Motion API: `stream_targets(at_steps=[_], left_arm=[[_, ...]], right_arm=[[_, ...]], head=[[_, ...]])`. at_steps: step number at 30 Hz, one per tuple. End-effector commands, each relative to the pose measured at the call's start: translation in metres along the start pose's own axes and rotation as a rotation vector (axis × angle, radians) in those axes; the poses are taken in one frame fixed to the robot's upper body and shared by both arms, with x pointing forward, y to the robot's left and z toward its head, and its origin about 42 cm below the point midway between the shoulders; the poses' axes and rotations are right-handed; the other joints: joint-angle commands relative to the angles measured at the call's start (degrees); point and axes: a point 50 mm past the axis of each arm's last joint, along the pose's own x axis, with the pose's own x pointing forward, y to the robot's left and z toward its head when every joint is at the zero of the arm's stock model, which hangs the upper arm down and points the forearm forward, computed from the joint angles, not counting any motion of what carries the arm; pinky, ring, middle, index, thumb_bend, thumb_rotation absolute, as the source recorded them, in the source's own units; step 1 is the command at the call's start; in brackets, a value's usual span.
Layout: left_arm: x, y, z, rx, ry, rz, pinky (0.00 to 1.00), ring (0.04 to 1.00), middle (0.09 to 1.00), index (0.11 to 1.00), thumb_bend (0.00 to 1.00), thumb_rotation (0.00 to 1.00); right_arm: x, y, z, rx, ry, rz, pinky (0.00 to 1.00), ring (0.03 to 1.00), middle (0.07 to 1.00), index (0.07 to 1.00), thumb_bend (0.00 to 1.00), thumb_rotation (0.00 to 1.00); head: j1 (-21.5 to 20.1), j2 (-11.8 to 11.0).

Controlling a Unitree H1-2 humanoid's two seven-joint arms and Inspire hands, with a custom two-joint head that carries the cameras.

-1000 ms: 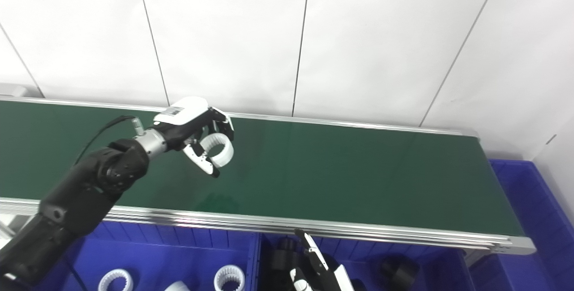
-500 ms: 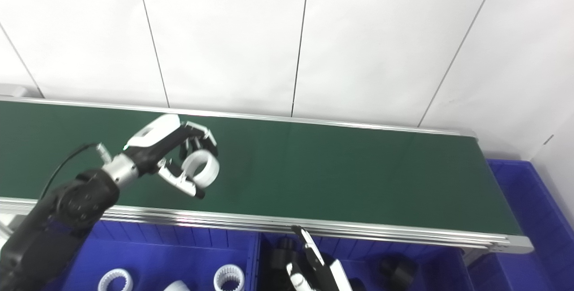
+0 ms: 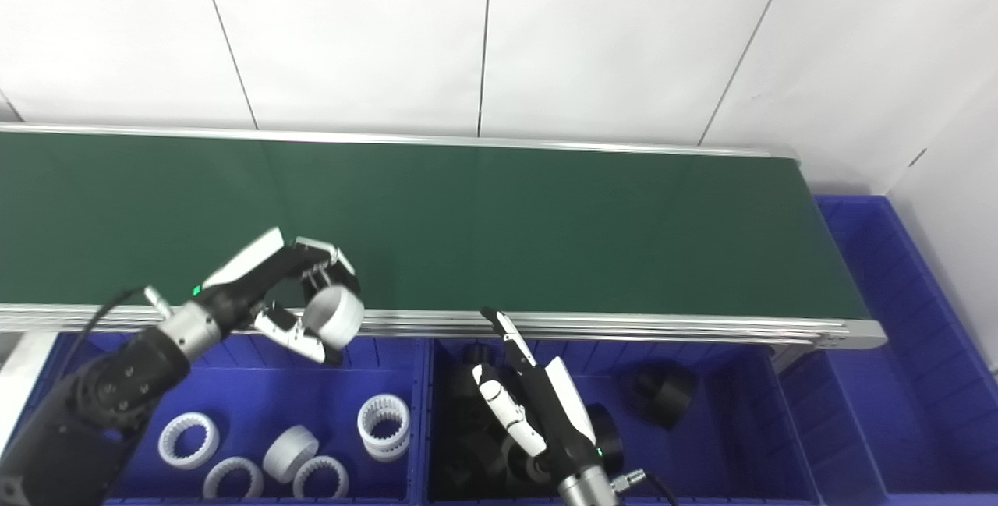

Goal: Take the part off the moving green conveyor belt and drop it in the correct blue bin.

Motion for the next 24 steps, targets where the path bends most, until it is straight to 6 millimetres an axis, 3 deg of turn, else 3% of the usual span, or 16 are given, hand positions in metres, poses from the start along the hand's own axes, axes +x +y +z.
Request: stream_targets(at_steps=[1, 19, 24], left_arm=[[0.003, 0.007, 0.007, 0.022, -0.053, 0.042, 0.41, 0.468, 0.512, 0.460, 0.48, 0.00], [-0.012, -0.030, -0.014, 0.028, 0.023, 0.000, 0.41, 0.453, 0.499, 0.493, 0.48, 0.00], [-0.010, -0.033, -0.019, 0.005, 0.056, -0.115, 0.41, 0.457, 0.520, 0.490, 0.50, 0.00]], right_arm=[[0.007, -0.004, 0.012, 0.003, -0.049, -0.021, 0.95, 0.968, 0.979, 0.966, 0.34, 0.99], [0.005, -0.003, 0.013, 0.014, -0.049, -0.018, 0.96, 0.970, 0.985, 0.969, 0.33, 0.97], [0.004, -0.003, 0.012, 0.005, -0.045, -0.016, 0.95, 0.969, 0.983, 0.968, 0.34, 0.98]], head=[[0.02, 0.11], [0.08, 0.20], [0.11, -0.02]])
